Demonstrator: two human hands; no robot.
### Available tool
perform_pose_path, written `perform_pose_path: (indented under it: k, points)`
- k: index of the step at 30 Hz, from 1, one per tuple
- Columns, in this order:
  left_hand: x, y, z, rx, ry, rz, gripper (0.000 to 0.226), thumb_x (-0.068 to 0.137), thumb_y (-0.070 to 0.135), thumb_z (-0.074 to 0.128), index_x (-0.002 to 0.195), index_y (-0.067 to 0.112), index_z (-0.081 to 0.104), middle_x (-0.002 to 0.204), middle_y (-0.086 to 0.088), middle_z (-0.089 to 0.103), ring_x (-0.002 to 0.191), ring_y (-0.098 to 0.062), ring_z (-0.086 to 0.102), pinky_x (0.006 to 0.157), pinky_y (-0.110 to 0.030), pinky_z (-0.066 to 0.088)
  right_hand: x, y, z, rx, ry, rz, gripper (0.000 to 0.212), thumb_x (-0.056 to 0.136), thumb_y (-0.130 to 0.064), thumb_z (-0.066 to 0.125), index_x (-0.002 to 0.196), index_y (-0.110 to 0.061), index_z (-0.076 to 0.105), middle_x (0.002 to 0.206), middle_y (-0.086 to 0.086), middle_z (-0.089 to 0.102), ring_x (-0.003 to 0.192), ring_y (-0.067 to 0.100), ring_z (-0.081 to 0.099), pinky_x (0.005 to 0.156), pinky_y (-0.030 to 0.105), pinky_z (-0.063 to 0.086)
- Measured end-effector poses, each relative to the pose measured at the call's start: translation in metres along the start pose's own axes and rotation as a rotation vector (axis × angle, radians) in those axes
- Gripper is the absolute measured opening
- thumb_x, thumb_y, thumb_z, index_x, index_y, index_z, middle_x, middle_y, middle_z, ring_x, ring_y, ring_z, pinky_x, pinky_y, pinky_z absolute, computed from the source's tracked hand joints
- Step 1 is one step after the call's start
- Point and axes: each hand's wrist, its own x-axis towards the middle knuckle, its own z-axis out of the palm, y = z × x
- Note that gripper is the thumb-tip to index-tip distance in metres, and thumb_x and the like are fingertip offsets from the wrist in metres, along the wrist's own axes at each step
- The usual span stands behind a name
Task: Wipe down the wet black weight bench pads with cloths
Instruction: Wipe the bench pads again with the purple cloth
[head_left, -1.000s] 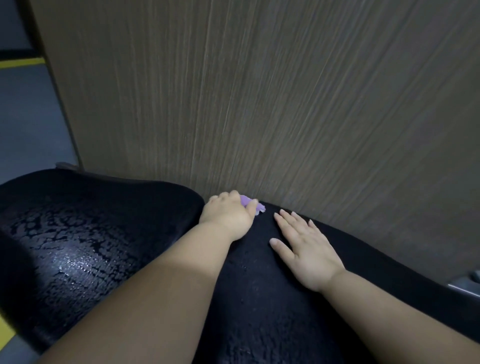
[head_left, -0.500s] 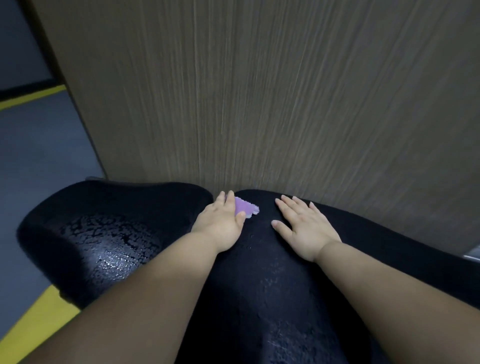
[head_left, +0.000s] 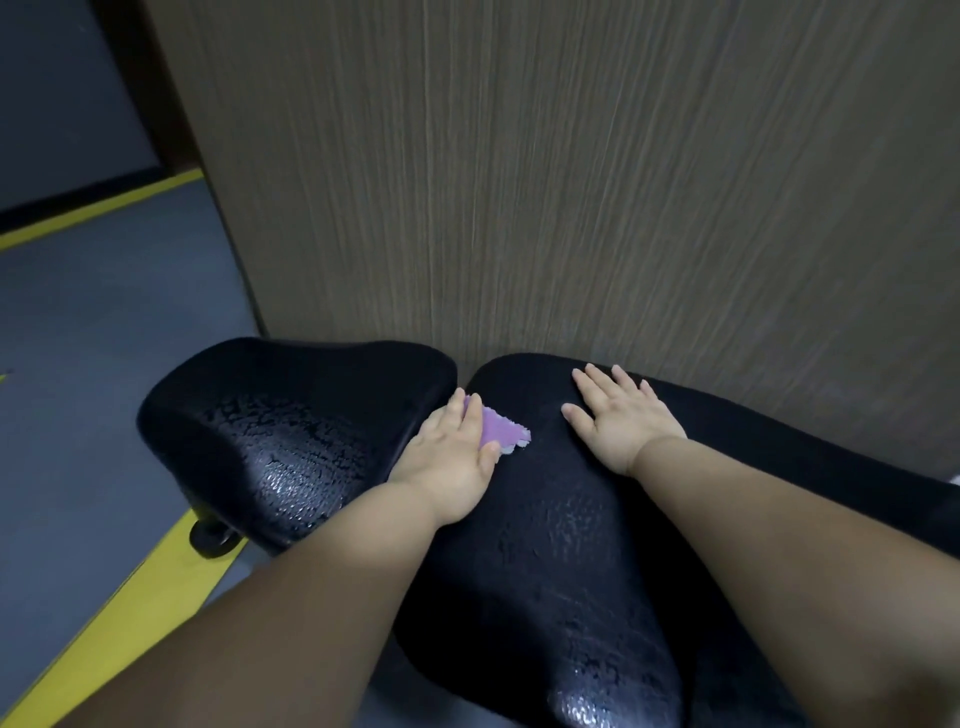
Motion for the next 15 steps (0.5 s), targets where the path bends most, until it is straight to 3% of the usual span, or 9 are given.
perform_pose_path:
  k: [6,15]
  points:
    - [-0.028,-0.011,0.005,0.028,-0.022,0.047,0.062,0.106,0.038,0.024,0.156,0.016,-0.005,0.162,0.001,-0.016,0.149,-0.014,-0.01,0.119,-0.027,0.001,-0.008,-0.012,0.0,-0.003,-0.077,0.122,0.061,0.099,-0.053,0.01,0.153,-0.027,-0.003,0.161,-0.007,-0.008,0.148,0.02,-0.008,0.12,0.042,-0.001]
    - [-0.06,-0.02,0.012,0.014,0.009,0.052,0.061,0.106,0.037,0.024,0.156,0.017,-0.005,0.163,0.003,-0.013,0.149,-0.013,-0.009,0.118,-0.023,-0.003,-0.033,-0.016,0.005,0.041,-0.087,0.133,0.063,0.1,-0.052,0.012,0.153,-0.023,-0.003,0.161,-0.004,-0.009,0.148,0.021,-0.01,0.12,0.042,-0.004]
